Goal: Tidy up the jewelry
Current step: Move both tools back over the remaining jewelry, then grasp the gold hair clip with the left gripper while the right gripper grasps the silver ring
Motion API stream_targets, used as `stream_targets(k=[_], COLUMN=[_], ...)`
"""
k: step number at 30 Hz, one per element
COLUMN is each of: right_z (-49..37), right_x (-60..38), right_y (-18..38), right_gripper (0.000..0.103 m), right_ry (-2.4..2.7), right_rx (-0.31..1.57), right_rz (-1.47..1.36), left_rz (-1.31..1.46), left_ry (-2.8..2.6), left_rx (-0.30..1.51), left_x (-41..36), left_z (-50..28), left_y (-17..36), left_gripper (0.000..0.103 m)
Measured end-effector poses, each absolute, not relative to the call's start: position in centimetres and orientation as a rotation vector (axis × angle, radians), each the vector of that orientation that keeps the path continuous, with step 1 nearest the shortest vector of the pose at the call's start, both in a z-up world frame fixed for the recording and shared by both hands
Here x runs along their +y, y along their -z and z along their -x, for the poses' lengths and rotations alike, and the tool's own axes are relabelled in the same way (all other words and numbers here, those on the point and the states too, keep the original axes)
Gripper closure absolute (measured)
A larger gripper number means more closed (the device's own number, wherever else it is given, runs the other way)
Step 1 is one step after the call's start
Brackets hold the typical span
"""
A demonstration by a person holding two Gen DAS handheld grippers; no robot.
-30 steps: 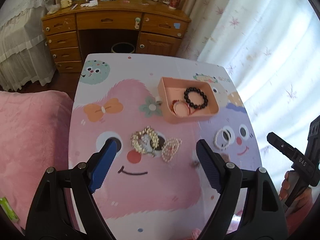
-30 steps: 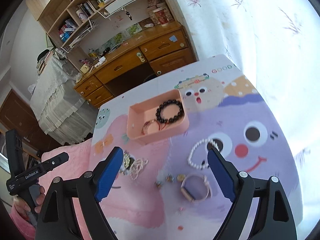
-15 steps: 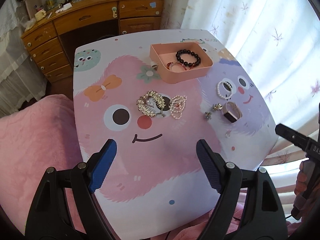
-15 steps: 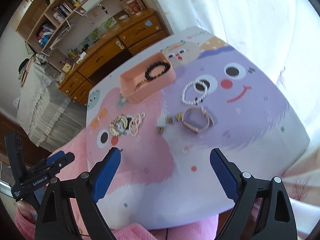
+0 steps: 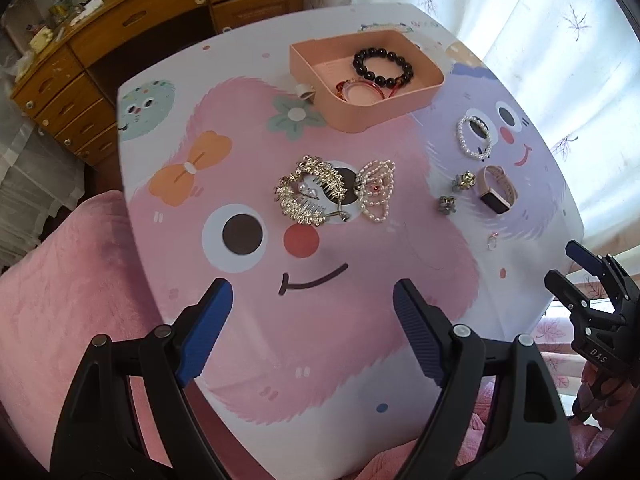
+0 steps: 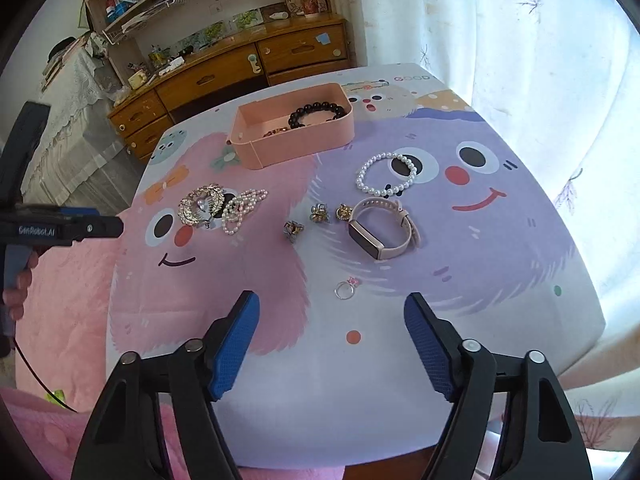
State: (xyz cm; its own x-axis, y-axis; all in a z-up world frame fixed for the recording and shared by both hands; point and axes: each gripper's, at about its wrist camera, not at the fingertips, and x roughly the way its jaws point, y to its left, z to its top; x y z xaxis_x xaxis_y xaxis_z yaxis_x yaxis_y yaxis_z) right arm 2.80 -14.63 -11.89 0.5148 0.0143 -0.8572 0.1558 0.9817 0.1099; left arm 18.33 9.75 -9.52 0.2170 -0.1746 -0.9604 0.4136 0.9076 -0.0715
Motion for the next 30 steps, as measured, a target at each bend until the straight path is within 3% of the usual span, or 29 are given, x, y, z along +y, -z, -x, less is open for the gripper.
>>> stream_targets(k=[4,9,16,27,30], right_z=[-5.0,-7.4,-8.3,-9.7,-10.1], right_x=[-16.1,-18.1,-17.4,-15.6,-15.5], right_y=[13.4,16.5,18.5,21.0,21.4], right_gripper=[0.033,0.046,0.047,0.057,0.062], right_ry=[0.109,0.094,0.042,-0.028,-0.028], right_rx=[1.019,1.075,1.092,1.138,1.141], right_rz=[-0.158,-0.168,-0.113,-0.02,-0.014], left_rz=[-0.329,-0.431,-0.498,-0.411,-0.4], left_ry=[0.456,0.52,0.554,0.624,0.625], left_rx=[1.319,1.309,1.295,1.166,1.15], left_x=[7.9,5.2,4.2,5.8,6.1], left_z=[-20.9,-23.5,-25.4,-26.2,-26.2], left_y=[12.1,15.9,20.8,21.3,21.1], left_gripper=[0.022,0.022,0.02,0.019,0.029])
